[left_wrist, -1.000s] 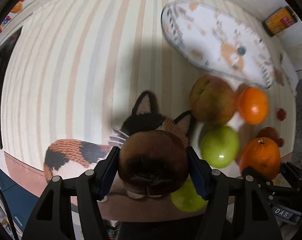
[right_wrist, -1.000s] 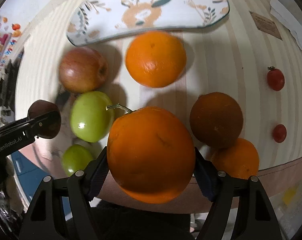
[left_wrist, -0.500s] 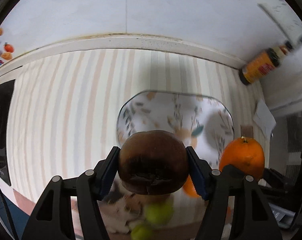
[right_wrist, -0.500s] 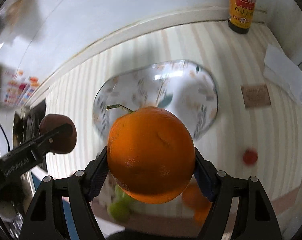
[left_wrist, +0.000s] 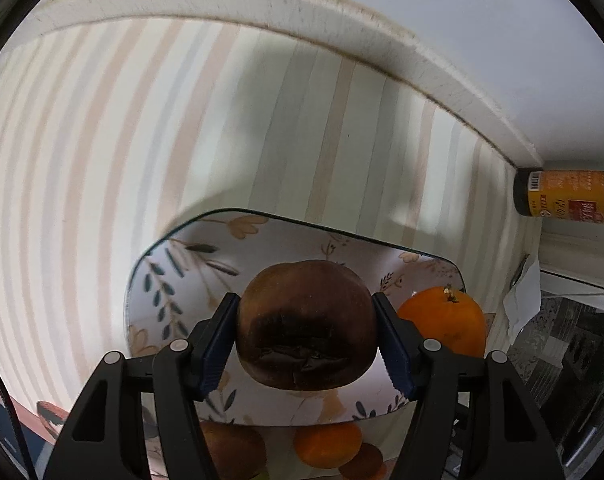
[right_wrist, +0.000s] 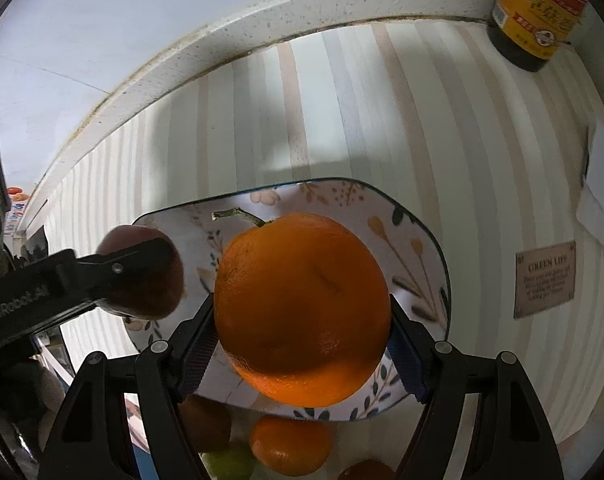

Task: Organize fruits
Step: 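Carry both fruits onto the white oval plate and open both tools, then lift both open tools away from the plate, then grasp a green apple with the left tool while the right tool grasps the dark red-brown orange, then lower both fruits onto the white plate and open both tools, then lift both open tools away from the plate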

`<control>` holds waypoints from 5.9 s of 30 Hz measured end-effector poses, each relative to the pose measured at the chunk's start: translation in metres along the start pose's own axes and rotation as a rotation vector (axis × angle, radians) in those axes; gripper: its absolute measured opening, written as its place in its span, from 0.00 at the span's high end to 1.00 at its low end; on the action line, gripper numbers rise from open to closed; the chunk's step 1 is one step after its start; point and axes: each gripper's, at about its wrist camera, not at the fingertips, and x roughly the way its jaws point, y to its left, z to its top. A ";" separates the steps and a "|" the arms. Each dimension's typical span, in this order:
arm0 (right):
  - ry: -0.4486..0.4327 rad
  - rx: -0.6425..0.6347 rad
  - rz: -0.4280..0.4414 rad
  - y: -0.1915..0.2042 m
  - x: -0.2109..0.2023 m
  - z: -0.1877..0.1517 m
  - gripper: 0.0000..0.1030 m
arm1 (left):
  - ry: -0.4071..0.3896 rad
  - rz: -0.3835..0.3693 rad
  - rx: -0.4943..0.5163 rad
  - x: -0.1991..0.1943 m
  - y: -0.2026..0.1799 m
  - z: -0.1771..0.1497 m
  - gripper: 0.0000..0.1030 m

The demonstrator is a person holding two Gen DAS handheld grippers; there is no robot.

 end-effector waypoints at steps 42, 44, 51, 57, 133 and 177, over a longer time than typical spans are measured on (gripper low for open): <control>-0.228 -0.104 -0.174 0.030 -0.106 -0.109 0.10 | -0.308 0.228 0.235 -0.112 0.034 -0.119 0.17; -0.260 -0.112 -0.183 0.032 -0.118 -0.121 0.10 | -0.341 0.231 0.253 -0.124 0.034 -0.133 0.17; -0.355 -0.142 -0.199 0.041 -0.163 -0.169 0.10 | -0.427 0.226 0.299 -0.164 0.034 -0.178 0.17; -0.425 -0.157 -0.206 0.046 -0.200 -0.205 0.10 | -0.481 0.197 0.329 -0.190 0.030 -0.212 0.17; 0.009 -0.159 -0.031 0.008 -0.027 -0.216 0.43 | -0.067 0.104 0.369 -0.053 0.043 -0.218 0.50; -0.074 -0.089 -0.152 0.023 -0.039 -0.088 0.09 | -0.164 0.208 0.201 -0.078 0.054 -0.086 0.18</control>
